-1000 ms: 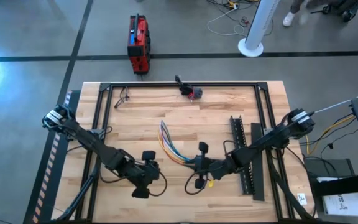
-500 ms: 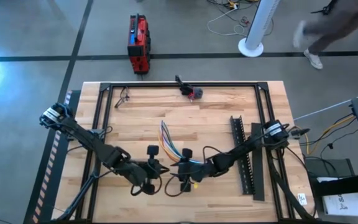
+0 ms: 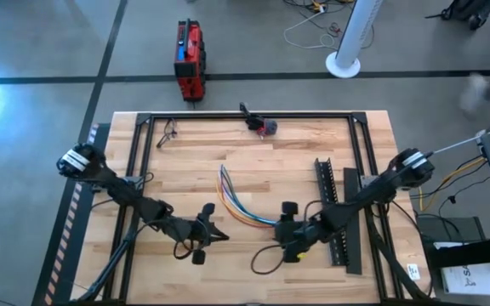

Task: Ziptie cables
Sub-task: Close the cables together using the zip tie

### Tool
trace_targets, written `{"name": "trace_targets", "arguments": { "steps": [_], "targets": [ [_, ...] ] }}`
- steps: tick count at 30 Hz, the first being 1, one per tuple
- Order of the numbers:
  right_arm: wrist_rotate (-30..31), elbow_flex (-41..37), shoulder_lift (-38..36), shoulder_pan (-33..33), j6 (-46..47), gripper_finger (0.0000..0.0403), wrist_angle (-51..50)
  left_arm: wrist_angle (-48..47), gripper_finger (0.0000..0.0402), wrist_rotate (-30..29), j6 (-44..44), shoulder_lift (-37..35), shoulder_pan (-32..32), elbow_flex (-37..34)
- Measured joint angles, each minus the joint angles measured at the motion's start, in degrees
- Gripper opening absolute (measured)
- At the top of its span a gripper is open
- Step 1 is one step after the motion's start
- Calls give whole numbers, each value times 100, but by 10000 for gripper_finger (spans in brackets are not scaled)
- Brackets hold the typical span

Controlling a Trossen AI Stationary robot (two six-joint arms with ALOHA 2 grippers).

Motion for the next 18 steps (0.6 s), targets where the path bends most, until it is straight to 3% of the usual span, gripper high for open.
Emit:
{"name": "trace_targets", "arguments": {
  "steps": [7,14,18],
  "targets": [
    [-92,-408,-140,5,331,179,-567,279,17,197,126,603,269,263],
    [-155,-446,-157,58,937,179,-1517,307,39,317,292,1459,582,953],
    [-155,-529,-146,71,998,179,-1573,298,46,514,597,1947,635,1441]
  ]
}}
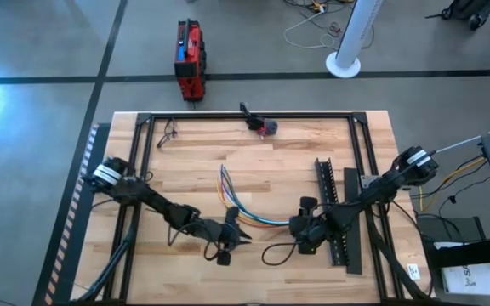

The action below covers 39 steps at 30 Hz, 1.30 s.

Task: Ziptie cables
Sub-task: Close the cables together using the zip tie

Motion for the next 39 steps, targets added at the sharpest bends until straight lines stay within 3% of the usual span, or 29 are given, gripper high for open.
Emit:
{"name": "trace_targets", "arguments": {
  "steps": [12,21,31,36,39],
  "targets": [
    [-11,-450,-34,13,573,155,121,-1924,40,-18,276,184,0,1138],
    [97,-329,-1,13,46,117,134,-2531,28,-250,427,148,7,1667],
    [81,-312,243,15,158,65,196,-2933,23,-216,100,147,-7,1674],
    [7,-289,234,15,201,28,166,-3894,23,-212,-205,37,-7,1672],
    [-13,-134,243,13,79,28,-38,-4700,22,-211,-580,-226,-17,1672]
  ]
}}
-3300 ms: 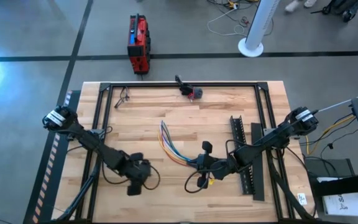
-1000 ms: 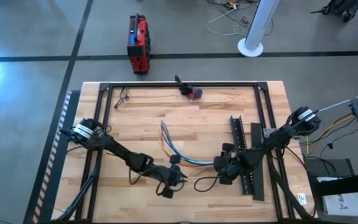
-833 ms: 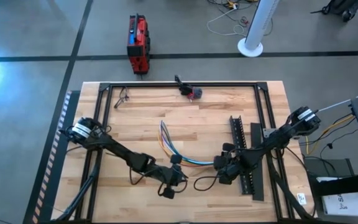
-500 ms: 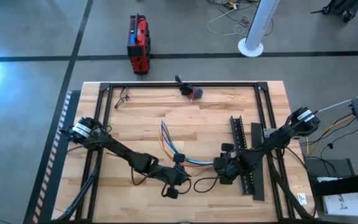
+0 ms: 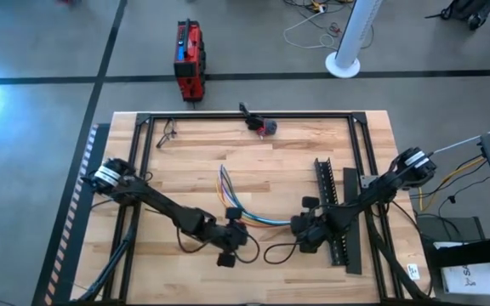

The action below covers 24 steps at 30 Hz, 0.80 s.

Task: Ziptie cables
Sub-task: Close the cables together using the zip tie

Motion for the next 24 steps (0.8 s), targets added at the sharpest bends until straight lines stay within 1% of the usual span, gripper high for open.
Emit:
{"name": "trace_targets", "arguments": {
  "steps": [4,8,11,13,16,21,24],
  "targets": [
    [11,478,2,-11,-244,28,-914,-1152,22,40,-528,-435,-44,-7],
    [444,1287,-35,-7,-231,28,-2224,-2113,22,253,-1032,-912,-159,-10],
    [925,1874,-37,0,-36,28,-3462,-2465,22,342,-1277,-1232,-322,-98],
    [1323,2210,-50,11,204,28,-4126,-2489,22,343,-1480,-1429,-457,-210],
    [1589,2532,-145,19,344,28,-4707,-2446,22,341,-1711,-1617,-701,-397],
    [1683,2670,-504,2,374,28,-4761,-1942,22,310,-1938,-1716,-1000,-886],
    [1925,2664,-772,-13,525,28,-4741,-1163,22,290,-1941,-1713,-1027,-1302]
  ]
}}
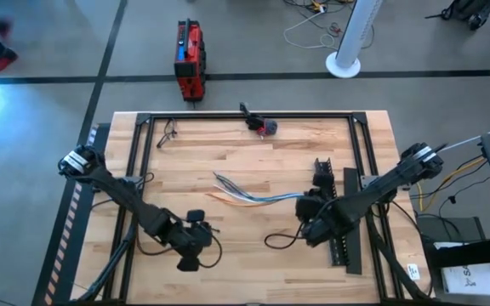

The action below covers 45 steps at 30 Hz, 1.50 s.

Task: Ziptie cables
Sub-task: Close the cables together using the zip tie

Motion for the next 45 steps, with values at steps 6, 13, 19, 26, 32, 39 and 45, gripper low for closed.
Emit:
{"name": "trace_targets", "arguments": {
  "steps": [6,13,19,26,32,39,45],
  "targets": [
    [196,-2,-343,-2,126,28,46,772,33,-664,92,10,48,-601],
    [193,13,-335,-2,-4,28,224,2057,80,-1052,429,48,64,-1189],
    [172,13,-332,-2,-75,28,351,2360,116,-1146,534,106,68,-1550],
    [176,33,-334,-2,-143,30,353,2369,140,-1416,567,105,101,-1623],
    [181,33,-334,-2,-140,30,377,2397,153,-1409,567,105,145,-1661],
    [197,33,-334,-2,-202,31,509,2714,148,-1157,573,104,337,-1830],
    [205,33,-334,-2,-232,32,571,2963,129,-1135,716,221,450,-1937]
  ]
}}
